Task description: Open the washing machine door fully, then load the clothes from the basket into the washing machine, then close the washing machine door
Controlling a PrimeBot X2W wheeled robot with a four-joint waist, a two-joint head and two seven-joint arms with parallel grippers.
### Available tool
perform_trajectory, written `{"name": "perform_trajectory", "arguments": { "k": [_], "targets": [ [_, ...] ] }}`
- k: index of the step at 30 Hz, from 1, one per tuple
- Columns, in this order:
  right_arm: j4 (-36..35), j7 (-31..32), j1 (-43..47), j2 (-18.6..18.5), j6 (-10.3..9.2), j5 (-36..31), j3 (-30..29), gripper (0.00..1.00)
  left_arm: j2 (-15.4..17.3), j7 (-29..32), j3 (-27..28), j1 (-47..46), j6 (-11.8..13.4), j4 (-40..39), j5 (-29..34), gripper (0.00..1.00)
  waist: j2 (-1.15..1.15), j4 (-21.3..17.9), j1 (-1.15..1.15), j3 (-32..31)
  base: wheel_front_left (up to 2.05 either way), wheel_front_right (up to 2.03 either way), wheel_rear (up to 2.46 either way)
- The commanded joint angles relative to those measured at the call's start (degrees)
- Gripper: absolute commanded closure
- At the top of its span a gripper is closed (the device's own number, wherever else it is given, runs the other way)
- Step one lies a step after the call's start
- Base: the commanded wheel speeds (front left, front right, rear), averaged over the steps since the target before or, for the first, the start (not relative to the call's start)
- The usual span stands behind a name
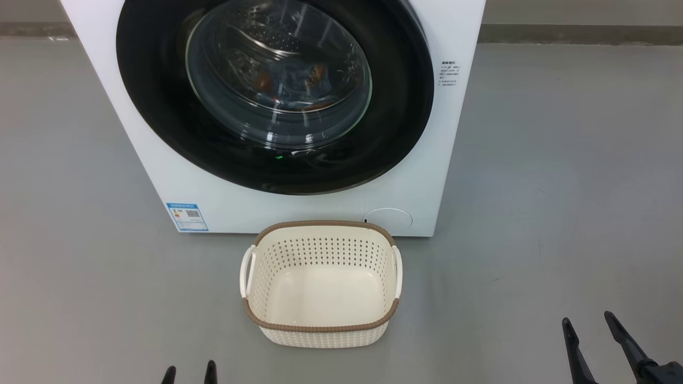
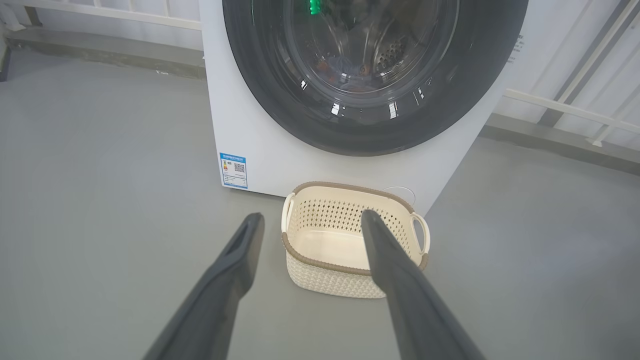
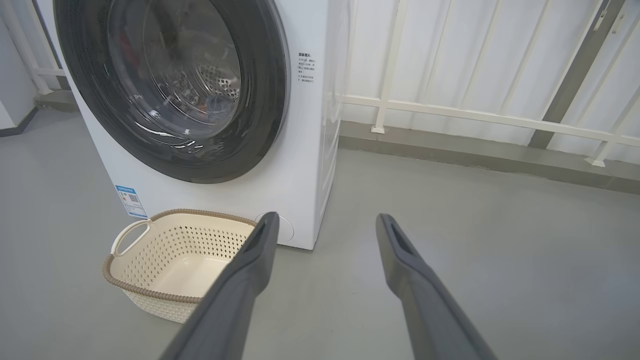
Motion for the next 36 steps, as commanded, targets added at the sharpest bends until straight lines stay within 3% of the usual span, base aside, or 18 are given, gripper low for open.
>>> {"name": "perform_trajectory", "arguments": {
  "k": [1,29,30,36],
  "targets": [
    [-1.1,-0.3,-2.0,-0.9,-0.34,0.3,1.5,0.00,0.5,-0.4,1.8,-1.4,0.2,-1.3,0.5,0.00,0.00,-0.1,0.00,-0.1,0.00,0.00,0.00],
    [0.7,-0.3,-1.7,0.1,-0.34,0.6,2.9,0.00,0.5,-0.4,3.5,-1.5,-0.3,-2.3,1.2,0.00,0.00,1.7,0.00,-0.6,0.00,0.00,0.00],
    [1.9,0.0,0.0,1.0,0.00,0.1,1.6,1.00,0.0,0.0,1.6,0.0,0.0,-0.7,0.4,1.00,0.00,1.7,0.00,-0.6,0.00,0.00,0.00],
    [4.0,0.9,-0.5,1.6,0.01,2.6,1.4,1.00,-0.3,0.6,1.6,-0.3,-0.2,0.9,-1.9,1.00,0.00,1.6,0.03,-0.6,0.00,0.00,0.00]
  ]
}}
